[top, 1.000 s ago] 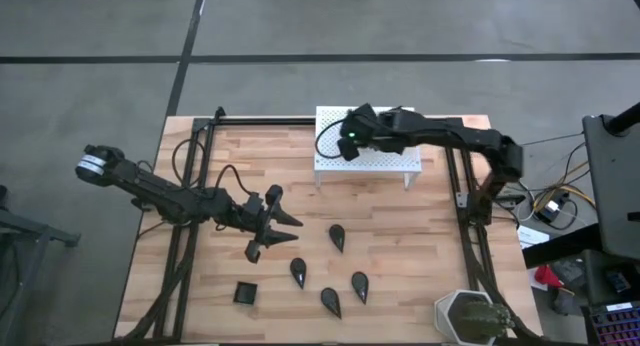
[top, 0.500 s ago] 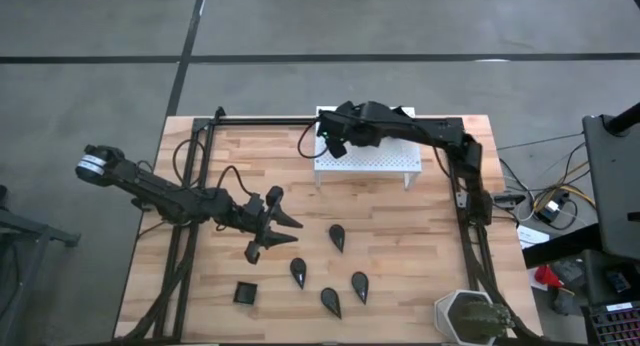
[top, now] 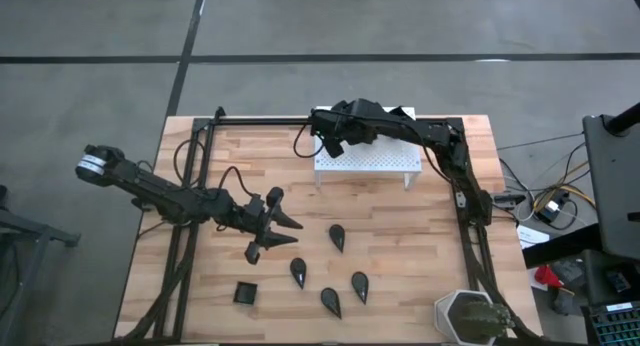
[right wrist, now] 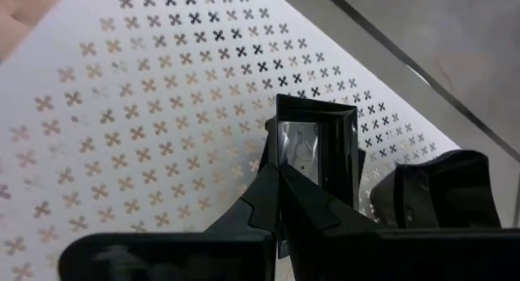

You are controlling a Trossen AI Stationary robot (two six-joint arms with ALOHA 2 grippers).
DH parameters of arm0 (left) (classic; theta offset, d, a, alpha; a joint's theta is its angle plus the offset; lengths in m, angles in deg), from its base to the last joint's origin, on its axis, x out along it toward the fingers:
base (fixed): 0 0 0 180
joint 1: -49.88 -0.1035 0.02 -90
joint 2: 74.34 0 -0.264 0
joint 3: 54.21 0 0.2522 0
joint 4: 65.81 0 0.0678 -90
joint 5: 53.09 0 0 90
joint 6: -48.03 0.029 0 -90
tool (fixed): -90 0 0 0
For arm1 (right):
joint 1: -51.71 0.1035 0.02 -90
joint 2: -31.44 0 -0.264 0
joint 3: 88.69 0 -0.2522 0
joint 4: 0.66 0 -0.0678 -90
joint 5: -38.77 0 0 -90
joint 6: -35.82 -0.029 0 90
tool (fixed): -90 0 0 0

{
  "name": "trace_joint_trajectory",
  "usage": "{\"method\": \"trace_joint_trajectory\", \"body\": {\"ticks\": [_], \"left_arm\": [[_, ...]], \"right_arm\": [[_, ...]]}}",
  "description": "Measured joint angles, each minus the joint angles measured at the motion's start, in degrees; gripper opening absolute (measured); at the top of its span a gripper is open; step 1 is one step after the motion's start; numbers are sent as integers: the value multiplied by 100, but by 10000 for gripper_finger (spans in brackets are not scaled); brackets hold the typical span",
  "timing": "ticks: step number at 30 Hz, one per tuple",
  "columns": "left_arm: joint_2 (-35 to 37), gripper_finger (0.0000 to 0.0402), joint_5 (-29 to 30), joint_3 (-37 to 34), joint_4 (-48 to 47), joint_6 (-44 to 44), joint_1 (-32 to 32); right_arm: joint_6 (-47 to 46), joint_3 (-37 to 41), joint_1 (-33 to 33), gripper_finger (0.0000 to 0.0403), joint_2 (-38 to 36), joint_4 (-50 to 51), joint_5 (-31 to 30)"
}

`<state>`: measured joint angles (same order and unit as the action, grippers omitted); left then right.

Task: Pick & Place Mini shaped plates
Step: Stack the square plate on top of the square plate on the shelf

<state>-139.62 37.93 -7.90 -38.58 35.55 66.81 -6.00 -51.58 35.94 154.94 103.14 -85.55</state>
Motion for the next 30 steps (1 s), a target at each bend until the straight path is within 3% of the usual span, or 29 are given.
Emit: {"method": "trace_joint_trajectory", "body": {"ticks": [30], "left_arm": [[0, 147, -168, 0, 2, -30, 2]], "right_arm": [[219, 45, -129, 9, 0, -3, 128]]}}
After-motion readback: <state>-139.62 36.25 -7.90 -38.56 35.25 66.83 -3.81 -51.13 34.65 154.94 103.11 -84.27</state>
